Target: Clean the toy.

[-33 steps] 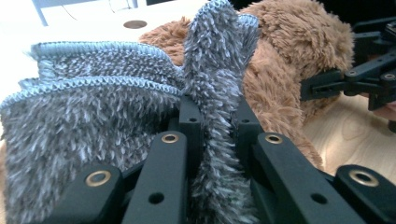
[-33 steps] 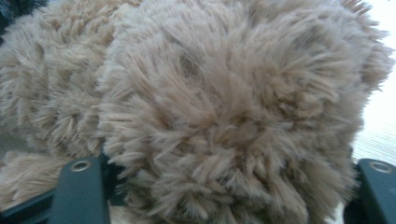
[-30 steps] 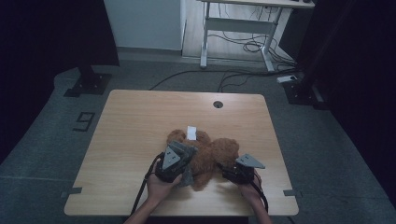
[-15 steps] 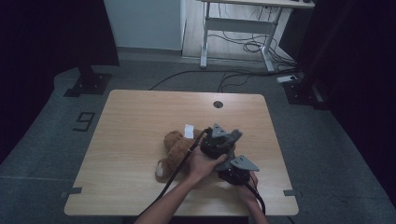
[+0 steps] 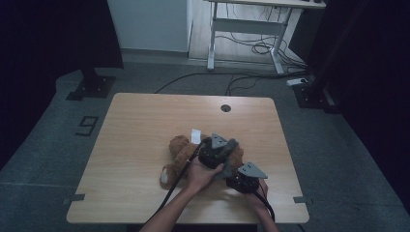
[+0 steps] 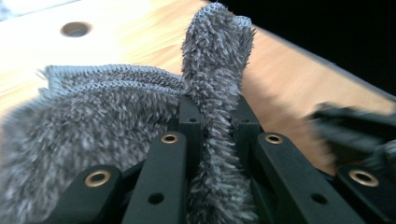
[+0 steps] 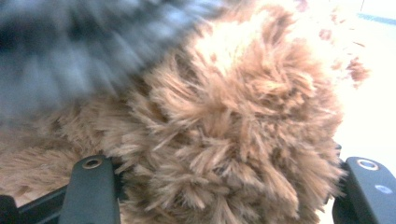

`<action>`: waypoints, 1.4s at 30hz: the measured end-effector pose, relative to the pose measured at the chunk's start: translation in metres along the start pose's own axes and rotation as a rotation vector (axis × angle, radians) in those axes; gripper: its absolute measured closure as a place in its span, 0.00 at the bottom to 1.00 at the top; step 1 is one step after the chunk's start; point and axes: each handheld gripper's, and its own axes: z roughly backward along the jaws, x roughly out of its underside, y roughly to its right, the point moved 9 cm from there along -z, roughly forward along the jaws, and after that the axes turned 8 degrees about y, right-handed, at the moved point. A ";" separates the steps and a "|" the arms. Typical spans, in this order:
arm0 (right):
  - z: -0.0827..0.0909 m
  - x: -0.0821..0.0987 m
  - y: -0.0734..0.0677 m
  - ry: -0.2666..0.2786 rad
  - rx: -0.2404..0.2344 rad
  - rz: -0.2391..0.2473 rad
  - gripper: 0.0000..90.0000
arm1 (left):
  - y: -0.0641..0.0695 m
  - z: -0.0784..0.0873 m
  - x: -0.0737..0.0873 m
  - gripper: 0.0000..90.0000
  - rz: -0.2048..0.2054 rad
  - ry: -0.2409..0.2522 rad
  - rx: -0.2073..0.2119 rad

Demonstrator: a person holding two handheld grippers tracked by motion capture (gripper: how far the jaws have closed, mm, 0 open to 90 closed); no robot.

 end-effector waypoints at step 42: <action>0.001 0.000 0.003 0.011 -0.003 -0.044 0.37 | 0.028 0.017 -0.052 0.87 -0.064 0.033 0.113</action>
